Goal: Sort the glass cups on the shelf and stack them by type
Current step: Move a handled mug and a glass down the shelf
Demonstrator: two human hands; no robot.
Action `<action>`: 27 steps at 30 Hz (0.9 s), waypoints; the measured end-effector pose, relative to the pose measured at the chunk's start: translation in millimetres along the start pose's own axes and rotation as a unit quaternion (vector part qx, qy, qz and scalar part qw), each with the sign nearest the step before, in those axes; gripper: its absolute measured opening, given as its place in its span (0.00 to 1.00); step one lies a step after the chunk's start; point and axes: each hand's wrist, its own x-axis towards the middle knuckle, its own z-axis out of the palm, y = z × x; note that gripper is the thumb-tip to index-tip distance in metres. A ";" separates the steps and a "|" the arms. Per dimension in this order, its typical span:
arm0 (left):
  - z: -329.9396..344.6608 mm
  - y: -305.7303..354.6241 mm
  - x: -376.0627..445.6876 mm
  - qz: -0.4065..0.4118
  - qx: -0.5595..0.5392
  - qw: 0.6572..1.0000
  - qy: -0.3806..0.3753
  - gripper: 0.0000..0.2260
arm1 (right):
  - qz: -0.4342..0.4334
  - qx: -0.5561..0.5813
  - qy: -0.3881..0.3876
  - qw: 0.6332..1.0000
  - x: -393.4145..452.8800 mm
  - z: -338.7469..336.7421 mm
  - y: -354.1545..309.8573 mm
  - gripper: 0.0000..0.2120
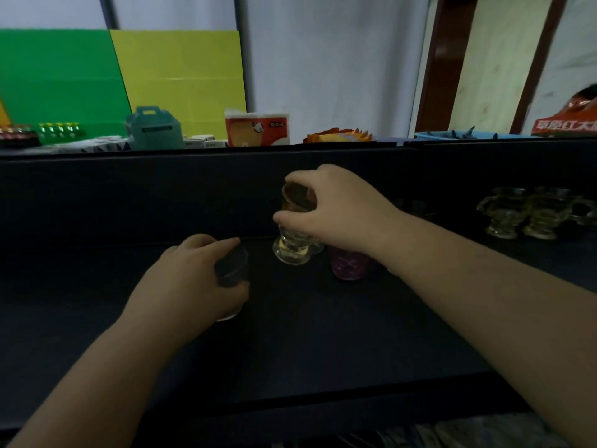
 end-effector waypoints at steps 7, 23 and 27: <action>-13.7 67.2 -32.1 0.027 -0.039 0.997 0.064 0.34 | -0.005 0.036 0.022 0.999 -80.5 -48.5 39.6 0.30; 63.7 361.0 -78.6 0.193 -0.064 0.976 0.078 0.34 | 0.105 -0.019 0.046 0.993 -267.9 -182.0 233.6 0.33; 84.6 410.5 -70.5 0.212 -0.055 0.972 0.080 0.34 | 0.148 -0.021 0.052 0.987 -292.7 -204.3 275.8 0.33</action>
